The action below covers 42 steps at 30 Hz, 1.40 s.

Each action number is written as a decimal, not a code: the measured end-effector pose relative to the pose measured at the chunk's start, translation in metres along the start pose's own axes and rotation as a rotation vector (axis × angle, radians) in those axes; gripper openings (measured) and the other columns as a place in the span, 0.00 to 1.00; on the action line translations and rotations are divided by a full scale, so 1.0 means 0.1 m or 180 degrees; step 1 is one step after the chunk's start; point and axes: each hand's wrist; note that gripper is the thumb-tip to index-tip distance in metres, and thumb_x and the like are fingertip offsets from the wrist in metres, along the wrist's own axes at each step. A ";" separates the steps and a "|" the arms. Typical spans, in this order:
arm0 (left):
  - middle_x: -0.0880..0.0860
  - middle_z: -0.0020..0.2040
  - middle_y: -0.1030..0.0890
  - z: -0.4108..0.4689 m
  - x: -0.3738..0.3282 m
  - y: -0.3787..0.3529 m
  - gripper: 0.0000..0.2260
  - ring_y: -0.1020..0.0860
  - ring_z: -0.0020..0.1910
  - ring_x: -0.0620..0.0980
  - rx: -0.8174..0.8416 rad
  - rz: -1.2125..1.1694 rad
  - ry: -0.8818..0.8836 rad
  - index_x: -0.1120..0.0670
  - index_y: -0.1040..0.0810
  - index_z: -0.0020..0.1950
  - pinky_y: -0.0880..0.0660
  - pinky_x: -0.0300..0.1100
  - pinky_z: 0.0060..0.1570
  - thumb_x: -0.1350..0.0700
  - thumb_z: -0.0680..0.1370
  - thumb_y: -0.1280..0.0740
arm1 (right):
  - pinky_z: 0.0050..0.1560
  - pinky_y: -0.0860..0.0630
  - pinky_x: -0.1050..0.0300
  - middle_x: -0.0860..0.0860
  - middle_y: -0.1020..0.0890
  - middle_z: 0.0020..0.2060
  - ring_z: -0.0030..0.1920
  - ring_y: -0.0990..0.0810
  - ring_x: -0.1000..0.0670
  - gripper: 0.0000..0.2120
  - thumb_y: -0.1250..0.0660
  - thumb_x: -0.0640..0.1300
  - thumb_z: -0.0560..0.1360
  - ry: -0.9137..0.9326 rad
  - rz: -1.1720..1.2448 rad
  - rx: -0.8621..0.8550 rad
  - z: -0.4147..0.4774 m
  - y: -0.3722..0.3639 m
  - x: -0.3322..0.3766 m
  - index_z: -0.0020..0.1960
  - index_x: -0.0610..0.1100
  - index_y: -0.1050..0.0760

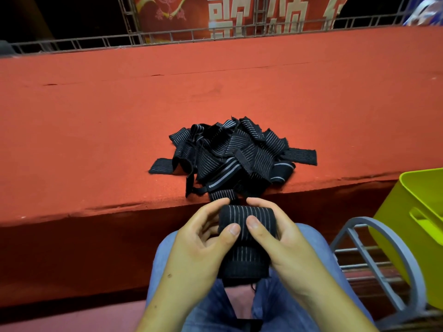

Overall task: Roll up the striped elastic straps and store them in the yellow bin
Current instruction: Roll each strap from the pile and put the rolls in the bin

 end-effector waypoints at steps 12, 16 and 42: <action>0.50 0.56 0.14 0.00 0.00 -0.01 0.19 0.15 0.54 0.44 0.0042 -0.0211 -0.0136 0.54 0.20 0.65 0.21 0.31 0.50 0.70 0.77 0.29 | 0.69 0.23 0.33 0.45 0.12 0.58 0.62 0.14 0.44 0.22 0.30 0.66 0.71 -0.0278 0.0171 0.0078 0.02 -0.02 -0.01 0.59 0.55 0.16; 0.52 0.56 0.14 -0.02 -0.02 -0.01 0.19 0.15 0.52 0.43 0.0078 -0.0265 -0.0155 0.56 0.20 0.63 0.21 0.31 0.49 0.72 0.76 0.29 | 0.69 0.23 0.33 0.44 0.13 0.58 0.63 0.15 0.42 0.26 0.27 0.71 0.69 -0.0307 0.0350 0.0076 0.01 -0.04 0.03 0.59 0.55 0.16; 0.41 0.54 0.15 -0.04 -0.08 -0.02 0.13 0.18 0.51 0.32 0.0310 0.0121 -0.0080 0.56 0.20 0.62 0.25 0.24 0.47 0.66 0.79 0.31 | 0.38 0.21 0.52 0.45 0.13 0.48 0.45 0.15 0.47 0.16 0.25 0.52 0.68 -0.0306 0.0523 -0.0086 -0.01 -0.01 0.10 0.56 0.53 0.15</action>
Point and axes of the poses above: each hand's wrist, its own z-axis towards the middle knuckle, its own y-axis out of the back of the hand, x = y × z
